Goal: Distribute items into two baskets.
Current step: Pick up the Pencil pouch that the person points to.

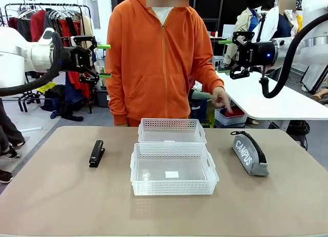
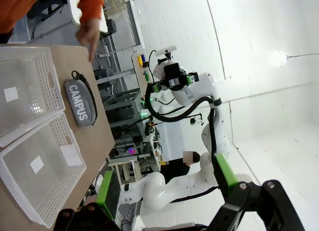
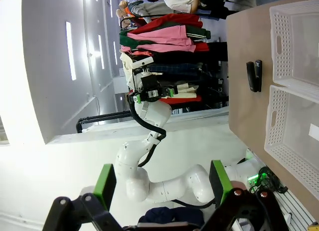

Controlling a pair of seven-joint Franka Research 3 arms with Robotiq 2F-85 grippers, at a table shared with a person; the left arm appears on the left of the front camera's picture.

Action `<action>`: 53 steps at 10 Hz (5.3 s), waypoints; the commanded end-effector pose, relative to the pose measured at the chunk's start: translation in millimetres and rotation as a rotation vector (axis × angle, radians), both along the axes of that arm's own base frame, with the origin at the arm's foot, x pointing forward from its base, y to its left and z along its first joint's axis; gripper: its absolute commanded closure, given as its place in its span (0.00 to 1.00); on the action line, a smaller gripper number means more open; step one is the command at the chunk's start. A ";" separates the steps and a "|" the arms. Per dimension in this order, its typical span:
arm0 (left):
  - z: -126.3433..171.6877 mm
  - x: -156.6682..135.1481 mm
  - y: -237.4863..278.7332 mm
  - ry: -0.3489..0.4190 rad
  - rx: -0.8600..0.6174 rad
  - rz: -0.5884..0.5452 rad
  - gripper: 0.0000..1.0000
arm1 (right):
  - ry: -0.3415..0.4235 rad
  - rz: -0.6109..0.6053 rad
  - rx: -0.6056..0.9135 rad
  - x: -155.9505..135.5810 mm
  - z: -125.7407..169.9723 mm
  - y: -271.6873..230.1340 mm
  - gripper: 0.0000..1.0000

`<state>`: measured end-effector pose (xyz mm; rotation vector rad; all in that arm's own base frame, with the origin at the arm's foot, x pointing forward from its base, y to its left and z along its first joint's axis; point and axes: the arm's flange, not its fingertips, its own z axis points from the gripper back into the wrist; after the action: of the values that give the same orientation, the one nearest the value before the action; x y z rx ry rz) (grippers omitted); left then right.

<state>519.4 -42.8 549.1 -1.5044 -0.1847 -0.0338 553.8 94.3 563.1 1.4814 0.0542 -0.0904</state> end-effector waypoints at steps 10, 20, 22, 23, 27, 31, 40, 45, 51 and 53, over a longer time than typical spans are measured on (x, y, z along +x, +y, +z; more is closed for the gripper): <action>1.6 -0.5 2.0 -0.003 -0.002 0.002 0.00 | -0.001 0.000 -0.002 0.2 1.4 0.9 0.00; 1.6 -0.5 2.0 -0.003 -0.002 0.002 0.00 | 0.058 -0.040 -0.596 3.2 35.0 13.3 0.00; 1.6 -0.5 2.0 -0.003 -0.002 0.002 0.00 | 0.059 -0.082 -0.807 2.5 36.7 11.9 0.00; 1.6 -0.5 2.0 -0.003 -0.002 0.002 0.00 | 0.067 -0.087 -0.929 4.8 37.4 6.1 0.00; 1.6 -0.5 2.0 -0.003 -0.002 0.002 0.00 | 0.138 -0.093 -1.244 4.7 -2.7 -13.3 0.00; 1.6 -0.5 2.0 -0.003 -0.002 0.002 0.00 | 0.119 -0.059 -1.290 6.9 -22.2 -26.2 0.00; 1.6 -0.5 2.0 -0.003 -0.002 0.002 0.00 | 0.063 0.153 -1.468 4.8 -123.7 -19.0 0.00; 1.6 -0.5 2.0 -0.003 -0.002 0.002 0.00 | 0.001 0.204 -1.453 2.7 -177.3 -38.2 0.00; 1.6 -0.5 2.0 -0.003 -0.002 0.002 0.00 | 0.047 0.215 -1.423 23.3 -213.9 -41.9 0.00; 1.6 -0.5 2.0 -0.003 -0.002 0.002 0.00 | 0.016 0.224 -1.399 21.6 -210.7 -41.6 0.20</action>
<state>519.4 -42.6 549.1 -1.5042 -0.1851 -0.0336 571.8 54.0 345.6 0.0386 0.1611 0.0177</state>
